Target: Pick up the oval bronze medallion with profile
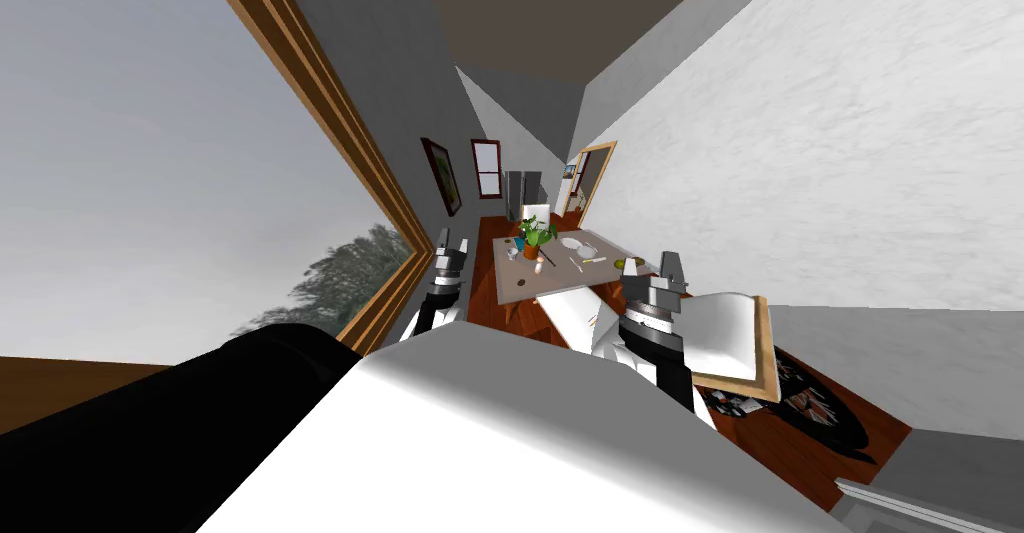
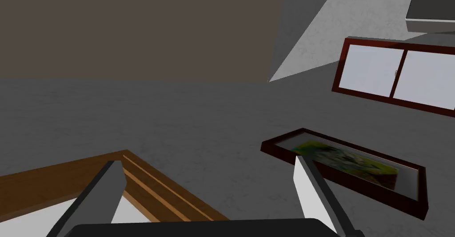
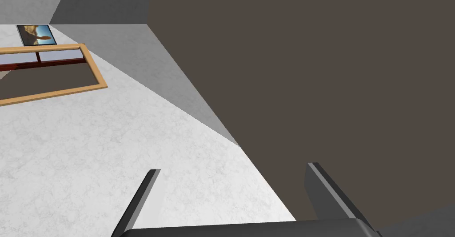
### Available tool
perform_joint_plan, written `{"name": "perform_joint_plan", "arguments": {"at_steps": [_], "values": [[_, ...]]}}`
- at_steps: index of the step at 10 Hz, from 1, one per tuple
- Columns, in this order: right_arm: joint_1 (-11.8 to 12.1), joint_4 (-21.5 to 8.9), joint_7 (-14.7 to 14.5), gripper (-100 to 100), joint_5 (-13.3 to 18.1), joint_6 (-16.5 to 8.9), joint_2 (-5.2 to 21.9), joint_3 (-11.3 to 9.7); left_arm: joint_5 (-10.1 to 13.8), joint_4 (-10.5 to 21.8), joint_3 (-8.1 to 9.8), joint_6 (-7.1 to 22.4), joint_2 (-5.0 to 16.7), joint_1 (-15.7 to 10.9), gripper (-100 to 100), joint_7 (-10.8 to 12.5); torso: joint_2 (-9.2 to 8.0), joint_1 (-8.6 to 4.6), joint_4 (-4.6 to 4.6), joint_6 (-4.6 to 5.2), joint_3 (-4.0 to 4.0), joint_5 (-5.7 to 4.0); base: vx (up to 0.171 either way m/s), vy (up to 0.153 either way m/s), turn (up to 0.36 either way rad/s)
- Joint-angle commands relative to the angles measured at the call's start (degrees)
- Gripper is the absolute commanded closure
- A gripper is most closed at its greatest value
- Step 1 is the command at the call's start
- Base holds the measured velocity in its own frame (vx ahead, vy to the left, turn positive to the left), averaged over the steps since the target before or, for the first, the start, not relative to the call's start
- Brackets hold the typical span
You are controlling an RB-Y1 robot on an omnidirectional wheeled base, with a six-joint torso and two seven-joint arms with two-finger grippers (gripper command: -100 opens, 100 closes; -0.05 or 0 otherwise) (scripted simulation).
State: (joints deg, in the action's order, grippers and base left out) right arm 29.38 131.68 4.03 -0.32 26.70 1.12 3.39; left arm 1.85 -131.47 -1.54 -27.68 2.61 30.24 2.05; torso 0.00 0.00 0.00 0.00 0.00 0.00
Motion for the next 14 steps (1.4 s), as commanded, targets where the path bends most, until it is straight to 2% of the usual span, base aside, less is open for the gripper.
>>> {"name": "perform_joint_plan", "arguments": {"at_steps": [1,5,9,10,12,13,14], "values": [[0.0,0.0,0.0,0,0.0,0.0,0.0,0.0,1.4,1.6,0.07,1.4,0.8,-1.2,-100,0.6,0.0,0.0,0.0,0.0,0.0,0.0,-0.002,-0.018,-0.108],[0.0,0.0,0.0,0,0.0,0.0,0.0,0.0,4.9,6.0,0.17,5.1,3.0,-4.0,-100,2.2,0.04,-0.08,0.01,0.02,0.02,-0.02,0.005,-0.026,-0.134],[0.0,0.0,0.0,0,0.0,0.0,0.0,0.0,10.5,12.6,0.14,11.2,6.2,-8.2,-100,4.6,0.07,-0.09,0.02,0.02,0.04,-0.02,0.015,-0.028,-0.172],[0.0,0.0,0.0,0,0.0,0.0,0.0,0.0,10.5,13.1,0.14,11.2,6.2,-8.2,-100,4.6,0.07,-0.1,0.02,0.01,0.04,-0.03,0.011,-0.015,-0.06],[0.0,0.0,0.0,0,0.0,0.0,0.0,0.0,13.9,17.1,0.05,15.0,7.9,-10.6,-100,6.1,0.06,-0.05,0.01,0.02,0.04,-0.01,0.014,-0.015,-0.203],[0.0,0.0,0.0,0,0.0,0.0,0.0,0.0,13.9,17.8,0.05,15.1,7.9,-10.6,-100,6.1,0.07,-0.06,0.02,0.01,0.04,-0.01,0.014,-0.008,-0.062],[0.0,0.0,0.0,0,0.0,0.0,0.0,0.0,15.7,20.4,-0.02,16.6,8.8,-11.9,-100,6.9,0.06,-0.03,0.02,-0.03,0.04,-0.01,0.014,-0.013,-0.137]]}}
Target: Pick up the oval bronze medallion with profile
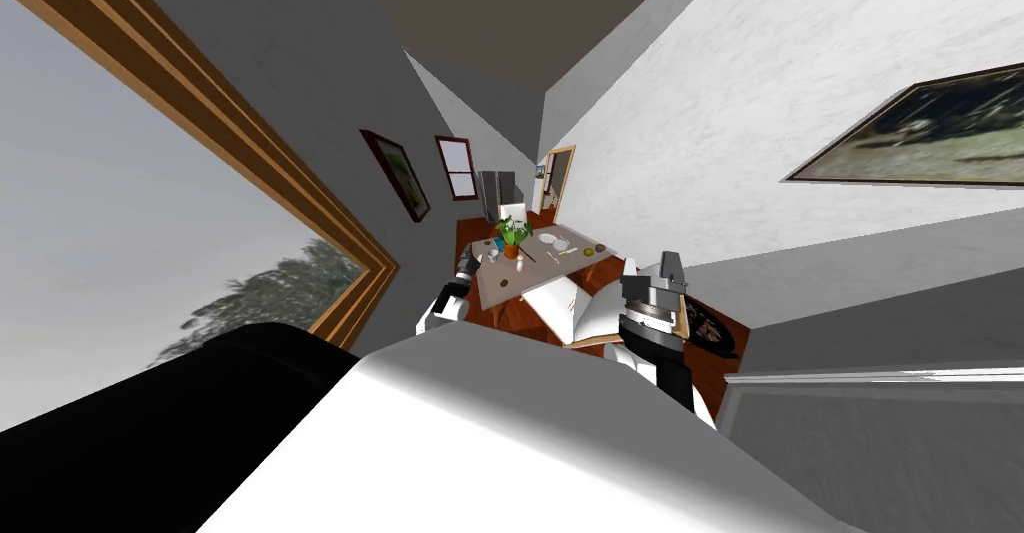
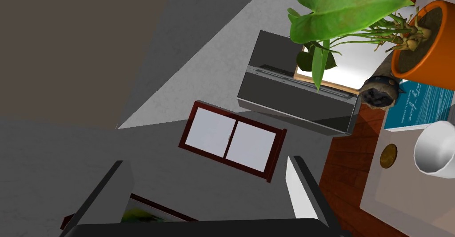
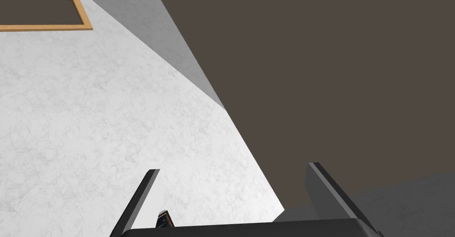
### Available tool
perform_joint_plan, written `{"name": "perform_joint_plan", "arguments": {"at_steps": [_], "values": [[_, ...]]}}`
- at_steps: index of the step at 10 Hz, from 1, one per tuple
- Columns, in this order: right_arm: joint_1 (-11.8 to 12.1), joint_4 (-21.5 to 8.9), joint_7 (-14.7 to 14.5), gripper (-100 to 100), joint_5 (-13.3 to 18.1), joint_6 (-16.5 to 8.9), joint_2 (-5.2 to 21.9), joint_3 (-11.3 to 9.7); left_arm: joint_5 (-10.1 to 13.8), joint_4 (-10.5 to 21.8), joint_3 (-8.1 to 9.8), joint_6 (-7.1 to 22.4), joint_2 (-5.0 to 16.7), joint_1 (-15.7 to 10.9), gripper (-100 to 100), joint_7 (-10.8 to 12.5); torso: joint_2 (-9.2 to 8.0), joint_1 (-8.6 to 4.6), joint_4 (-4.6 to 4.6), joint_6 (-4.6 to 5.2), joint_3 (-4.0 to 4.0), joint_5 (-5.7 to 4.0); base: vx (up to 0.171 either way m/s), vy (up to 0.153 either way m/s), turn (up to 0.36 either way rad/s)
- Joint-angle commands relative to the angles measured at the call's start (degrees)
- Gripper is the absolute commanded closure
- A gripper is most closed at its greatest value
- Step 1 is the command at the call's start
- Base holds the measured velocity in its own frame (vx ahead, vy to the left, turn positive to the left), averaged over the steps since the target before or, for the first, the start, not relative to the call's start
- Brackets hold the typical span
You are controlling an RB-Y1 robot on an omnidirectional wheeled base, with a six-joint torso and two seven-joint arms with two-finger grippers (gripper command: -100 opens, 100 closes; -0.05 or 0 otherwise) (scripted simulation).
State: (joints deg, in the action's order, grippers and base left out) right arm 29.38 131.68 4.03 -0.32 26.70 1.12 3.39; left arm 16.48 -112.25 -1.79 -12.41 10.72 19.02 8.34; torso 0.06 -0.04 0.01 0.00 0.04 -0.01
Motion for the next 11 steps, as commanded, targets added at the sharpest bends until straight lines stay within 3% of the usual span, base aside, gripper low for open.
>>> {"name": "perform_joint_plan", "arguments": {"at_steps": [1,2,3,5,6,7,10,11], "values": [[0.0,0.0,0.0,0,0.0,0.0,0.0,0.0,1.1,1.1,0.22,1.9,0.7,-0.7,-100,0.7,0.0,0.0,0.0,0.0,0.0,0.0,0.011,-0.006,-0.08],[0.0,0.0,0.0,0,0.0,0.0,0.0,0.0,3.0,3.3,0.14,4.1,1.6,-2.0,-100,1.5,-0.02,0.01,0.0,-0.03,-0.01,0.0,0.013,-0.007,-0.137],[0.0,0.0,0.0,0,0.0,0.0,0.0,0.0,3.0,3.8,0.14,4.1,1.6,-2.0,-100,1.5,-0.01,0.02,0.0,0.0,0.0,0.0,0.012,-0.005,-0.106],[0.0,0.0,0.0,0,0.0,0.0,0.0,0.0,6.9,8.3,-0.06,8.0,3.5,-4.8,-100,3.3,0.0,0.01,0.0,0.0,0.0,0.0,0.018,-0.011,-0.225],[0.0,0.0,0.0,0,0.0,0.0,0.0,0.0,7.1,9.5,-0.06,8.8,3.5,-4.8,-100,3.3,0.02,0.0,0.0,0.0,0.01,0.0,0.02,-0.004,-0.09],[0.0,0.0,0.0,0,0.0,0.0,0.0,0.0,9.2,11.8,-0.18,10.7,4.5,-6.2,-100,4.2,0.01,0.03,0.01,-0.05,0.01,0.0,0.02,-0.007,-0.166],[0.0,0.0,0.0,0,0.0,0.0,0.0,0.0,11.3,15.4,-0.3,13.7,5.5,-7.6,-100,5.2,0.01,0.02,0.0,-0.01,0.0,0.0,0.016,-0.002,-0.125],[0.0,0.0,0.0,0,0.0,0.0,0.0,0.0,13.5,17.4,-0.44,15.8,6.5,-9.0,-100,6.1,-0.01,0.04,0.0,-0.05,0.0,0.01,0.017,-0.004,-0.173]]}}
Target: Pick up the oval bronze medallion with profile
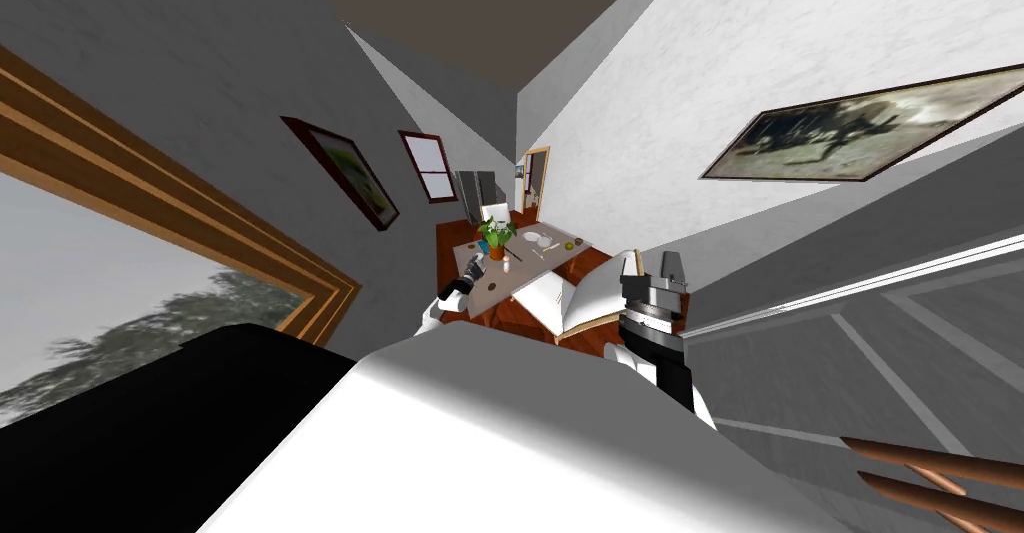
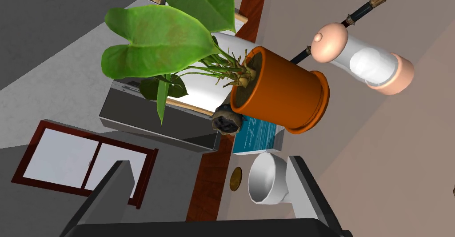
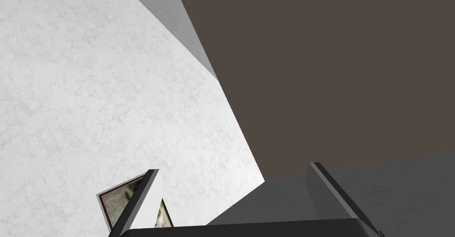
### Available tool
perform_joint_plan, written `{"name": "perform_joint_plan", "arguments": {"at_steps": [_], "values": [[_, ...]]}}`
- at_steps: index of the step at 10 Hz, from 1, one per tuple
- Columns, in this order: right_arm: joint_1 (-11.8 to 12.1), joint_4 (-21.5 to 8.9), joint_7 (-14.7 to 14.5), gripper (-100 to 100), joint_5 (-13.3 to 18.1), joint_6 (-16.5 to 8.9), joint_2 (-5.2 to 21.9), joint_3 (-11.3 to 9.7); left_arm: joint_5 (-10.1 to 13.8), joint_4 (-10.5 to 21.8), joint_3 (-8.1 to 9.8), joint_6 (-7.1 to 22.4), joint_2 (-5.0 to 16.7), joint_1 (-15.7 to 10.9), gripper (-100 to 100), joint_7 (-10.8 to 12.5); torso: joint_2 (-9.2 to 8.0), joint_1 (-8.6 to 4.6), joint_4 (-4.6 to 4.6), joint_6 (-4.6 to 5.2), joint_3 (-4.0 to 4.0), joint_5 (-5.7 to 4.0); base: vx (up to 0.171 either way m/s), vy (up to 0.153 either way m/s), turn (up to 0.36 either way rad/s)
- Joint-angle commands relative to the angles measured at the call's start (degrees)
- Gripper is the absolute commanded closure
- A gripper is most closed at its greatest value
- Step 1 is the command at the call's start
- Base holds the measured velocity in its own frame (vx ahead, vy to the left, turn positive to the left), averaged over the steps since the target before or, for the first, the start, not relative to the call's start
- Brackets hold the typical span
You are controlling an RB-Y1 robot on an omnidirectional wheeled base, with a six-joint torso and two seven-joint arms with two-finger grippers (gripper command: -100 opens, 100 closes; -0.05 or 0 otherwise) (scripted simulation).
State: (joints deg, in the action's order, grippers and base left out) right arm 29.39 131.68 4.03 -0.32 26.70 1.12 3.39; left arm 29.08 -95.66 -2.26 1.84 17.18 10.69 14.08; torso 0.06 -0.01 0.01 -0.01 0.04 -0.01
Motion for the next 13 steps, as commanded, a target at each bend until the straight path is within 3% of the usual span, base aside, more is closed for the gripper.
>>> {"name": "perform_joint_plan", "arguments": {"at_steps": [1,2,3,4,5,6,7,8,9,12,13], "values": [[0.0,0.0,0.0,0,0.0,0.0,0.0,0.0,0.9,1.9,0.02,2.0,0.1,-0.6,-100,0.4,0.0,0.0,0.0,0.0,0.0,0.0,0.014,-0.001,-0.096],[0.0,0.0,0.0,0,0.0,0.0,0.0,0.0,3.0,4.1,-0.13,4.2,1.1,-2.0,-100,1.3,-0.02,0.0,0.0,-0.04,-0.01,0.0,0.018,-0.005,-0.193],[0.0,0.0,0.0,0,0.0,0.0,0.0,0.0,3.0,5.0,-0.13,4.6,1.1,-2.0,-100,1.3,-0.01,-0.02,0.0,0.0,0.0,0.0,0.013,0.003,-0.082],[0.0,0.0,0.0,0,0.0,0.0,0.0,0.0,5.2,7.0,-0.29,6.6,2.1,-3.4,-100,2.3,-0.02,0.0,0.0,-0.05,-0.01,0.0,0.017,-0.002,-0.226],[0.0,0.0,0.0,0,0.0,0.0,0.0,0.0,5.2,8.2,-0.29,7.1,2.1,-3.4,-100,2.3,-0.01,-0.01,0.0,0.0,0.0,0.0,0.016,0.006,-0.073],[0.0,0.0,0.0,0,0.0,0.0,0.0,0.0,7.3,10.2,-0.45,9.2,3.2,-4.8,-100,3.2,-0.02,0.02,0.0,-0.06,-0.01,0.0,0.015,0.006,-0.122],[0.0,0.0,0.0,0,0.0,0.0,0.0,0.0,7.3,11.3,-0.45,9.7,3.2,-4.8,-100,3.2,-0.01,0.02,0.0,-0.02,-0.01,0.0,0.014,0.005,-0.097],[0.0,0.0,0.0,0,0.0,0.0,0.0,0.0,9.4,14.2,-0.63,11.3,4.1,-6.1,-100,4.2,-0.02,0.02,0.0,-0.04,-0.01,0.01,0.017,0.0,-0.181],[0.0,0.0,0.0,0,0.0,0.0,0.0,0.0,9.4,14.4,-0.63,12.2,4.1,-6.1,-100,4.2,-0.01,0.0,0.0,-0.02,0.0,0.0,0.015,0.006,-0.1],[0.0,0.0,0.0,0,0.0,0.0,0.0,0.0,13.5,19.6,-0.99,17.1,6.0,-8.6,-100,6.0,-0.03,0.02,0.0,-0.06,-0.01,0.0,0.015,0.007,-0.139],[0.0,0.0,0.0,0,0.0,0.0,0.0,0.0,13.5,20.5,-0.99,17.1,6.0,-8.6,-100,6.0,-0.02,0.02,0.0,-0.03,-0.01,0.0,0.012,0.008,-0.085]]}}
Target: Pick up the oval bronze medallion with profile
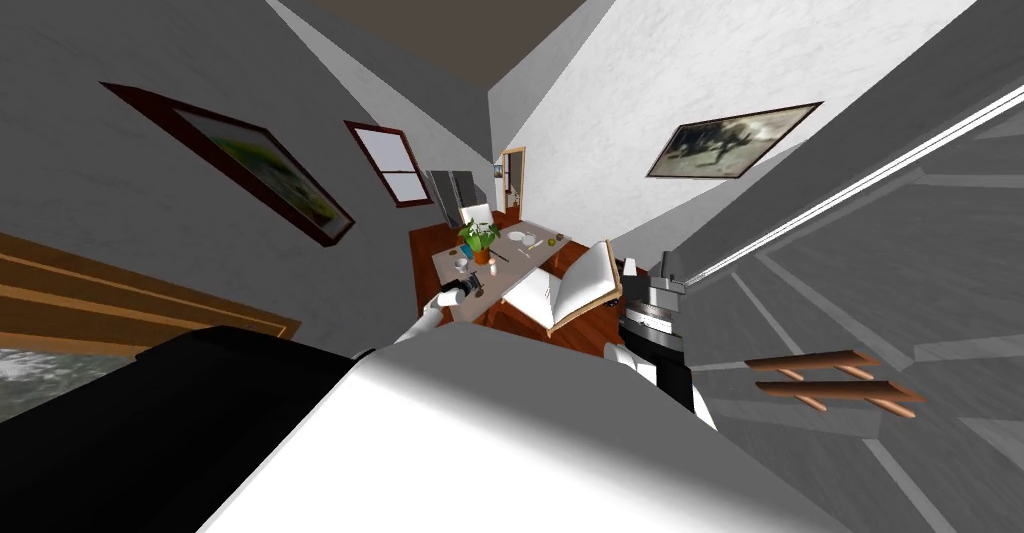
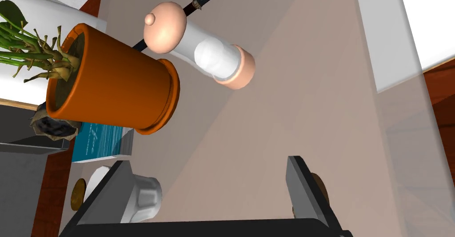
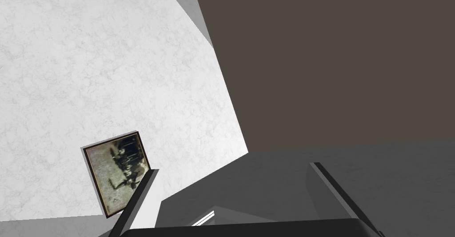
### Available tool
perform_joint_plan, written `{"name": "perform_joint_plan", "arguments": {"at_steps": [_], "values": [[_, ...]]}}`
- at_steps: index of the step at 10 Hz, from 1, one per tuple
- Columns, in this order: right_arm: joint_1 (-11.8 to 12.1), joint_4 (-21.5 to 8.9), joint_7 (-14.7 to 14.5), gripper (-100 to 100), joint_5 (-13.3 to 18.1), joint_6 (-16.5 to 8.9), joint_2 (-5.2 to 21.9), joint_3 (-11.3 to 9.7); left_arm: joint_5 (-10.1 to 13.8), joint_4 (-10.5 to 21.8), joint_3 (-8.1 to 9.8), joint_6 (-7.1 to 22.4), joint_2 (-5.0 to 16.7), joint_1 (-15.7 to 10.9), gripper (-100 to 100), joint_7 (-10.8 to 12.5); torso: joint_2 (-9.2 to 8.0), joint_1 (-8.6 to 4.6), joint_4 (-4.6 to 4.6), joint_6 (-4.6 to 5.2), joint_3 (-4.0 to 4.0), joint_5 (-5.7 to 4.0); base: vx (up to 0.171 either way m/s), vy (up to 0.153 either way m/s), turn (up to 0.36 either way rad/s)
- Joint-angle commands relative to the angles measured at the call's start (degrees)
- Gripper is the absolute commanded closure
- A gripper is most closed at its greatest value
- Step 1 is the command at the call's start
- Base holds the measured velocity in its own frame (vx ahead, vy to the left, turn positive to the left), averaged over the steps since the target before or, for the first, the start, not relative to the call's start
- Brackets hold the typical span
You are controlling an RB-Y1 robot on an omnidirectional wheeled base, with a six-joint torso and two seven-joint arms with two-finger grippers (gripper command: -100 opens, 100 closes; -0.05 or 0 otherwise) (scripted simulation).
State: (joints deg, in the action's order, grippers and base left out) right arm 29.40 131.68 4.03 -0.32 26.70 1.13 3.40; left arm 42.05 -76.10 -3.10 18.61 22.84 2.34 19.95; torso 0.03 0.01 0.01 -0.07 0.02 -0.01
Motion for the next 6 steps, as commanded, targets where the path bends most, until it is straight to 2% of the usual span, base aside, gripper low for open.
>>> {"name": "perform_joint_plan", "arguments": {"at_steps": [1,2,3,4,5,6], "values": [[0.0,0.0,0.0,0,0.0,0.0,0.0,0.0,2.5,2.9,-0.32,2.7,1.2,-1.5,-100,1.0,0.0,0.0,0.0,0.0,0.0,0.0,0.015,0.008,-0.155],[0.0,0.0,0.0,0,0.0,0.0,0.0,0.0,2.5,3.8,-0.32,2.7,1.2,-1.5,-100,1.0,0.01,0.0,0.0,0.03,0.0,0.0,0.012,0.009,-0.095],[0.0,0.0,0.0,0,0.0,0.0,0.0,0.0,4.4,6.3,-0.51,4.9,2.1,-2.6,-100,1.8,0.0,0.01,0.0,-0.01,0.0,0.0,0.013,0.006,-0.135],[0.0,0.0,0.0,0,0.0,0.0,0.0,0.0,4.4,6.7,-0.51,5.0,2.1,-2.6,-100,1.8,0.0,0.0,0.0,0.02,0.0,0.0,0.009,0.01,-0.093],[0.0,0.0,0.0,0,0.0,0.0,0.0,0.0,6.2,9.3,-0.69,7.2,2.9,-3.7,-100,2.6,-0.01,0.0,0.0,0.0,-0.01,0.0,0.012,0.009,-0.142],[0.0,0.0,0.0,0,0.0,0.0,0.0,0.0,6.2,9.4,-0.69,7.2,2.9,-3.7,-100,2.6,0.0,0.0,0.0,0.01,0.0,0.0,0.011,0.01,-0.075]]}}
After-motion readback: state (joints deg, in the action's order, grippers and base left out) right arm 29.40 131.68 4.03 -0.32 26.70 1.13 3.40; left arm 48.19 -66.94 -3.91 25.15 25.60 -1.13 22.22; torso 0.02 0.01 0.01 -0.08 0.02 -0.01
